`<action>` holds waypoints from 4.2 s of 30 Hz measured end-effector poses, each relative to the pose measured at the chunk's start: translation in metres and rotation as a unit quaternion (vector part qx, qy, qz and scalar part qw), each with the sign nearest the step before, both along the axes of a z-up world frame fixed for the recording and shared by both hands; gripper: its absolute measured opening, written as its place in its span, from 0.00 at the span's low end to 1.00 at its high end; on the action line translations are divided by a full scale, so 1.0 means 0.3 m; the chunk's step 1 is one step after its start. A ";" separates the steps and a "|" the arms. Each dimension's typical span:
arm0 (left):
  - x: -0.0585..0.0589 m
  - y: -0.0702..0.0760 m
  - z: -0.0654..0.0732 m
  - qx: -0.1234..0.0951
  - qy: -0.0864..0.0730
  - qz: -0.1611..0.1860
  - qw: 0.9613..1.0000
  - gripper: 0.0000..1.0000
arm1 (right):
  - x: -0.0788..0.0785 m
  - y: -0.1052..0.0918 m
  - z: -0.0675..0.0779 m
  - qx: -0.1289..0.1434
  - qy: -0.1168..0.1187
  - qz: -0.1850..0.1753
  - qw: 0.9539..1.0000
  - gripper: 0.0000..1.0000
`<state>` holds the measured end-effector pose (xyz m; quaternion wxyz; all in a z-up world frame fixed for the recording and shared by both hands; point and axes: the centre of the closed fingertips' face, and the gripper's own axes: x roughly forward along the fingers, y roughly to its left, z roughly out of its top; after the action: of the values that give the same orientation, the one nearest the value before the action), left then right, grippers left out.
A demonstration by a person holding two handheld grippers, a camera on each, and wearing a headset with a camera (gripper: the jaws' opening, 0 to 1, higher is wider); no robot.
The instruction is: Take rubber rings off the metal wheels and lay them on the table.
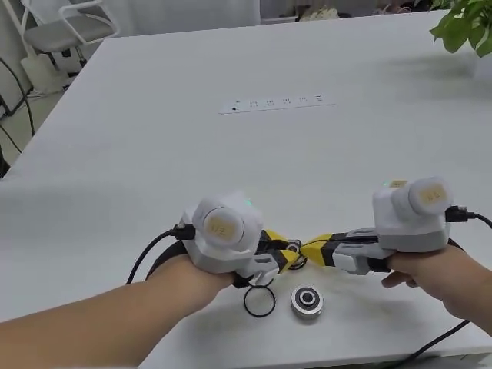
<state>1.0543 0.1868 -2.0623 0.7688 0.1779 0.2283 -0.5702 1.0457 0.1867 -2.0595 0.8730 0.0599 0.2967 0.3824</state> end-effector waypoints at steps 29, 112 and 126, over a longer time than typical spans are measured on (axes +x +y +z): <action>0.002 -0.001 0.000 -0.004 0.000 0.001 1.000 0.07 | 0.004 -0.001 0.002 0.011 -0.002 0.005 1.000 0.00; -0.052 0.053 0.096 -0.016 0.003 -0.039 0.999 0.27 | 0.012 -0.010 0.012 0.026 -0.012 0.007 1.000 0.00; -0.076 0.099 0.152 -0.030 -0.004 -0.045 0.999 0.34 | 0.006 0.000 0.018 0.027 -0.012 0.014 0.999 0.00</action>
<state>1.0314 0.2166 -2.0167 0.7483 0.1671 0.1995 -0.6102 1.0474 0.1868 -2.0541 0.8692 0.0745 0.2768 0.4029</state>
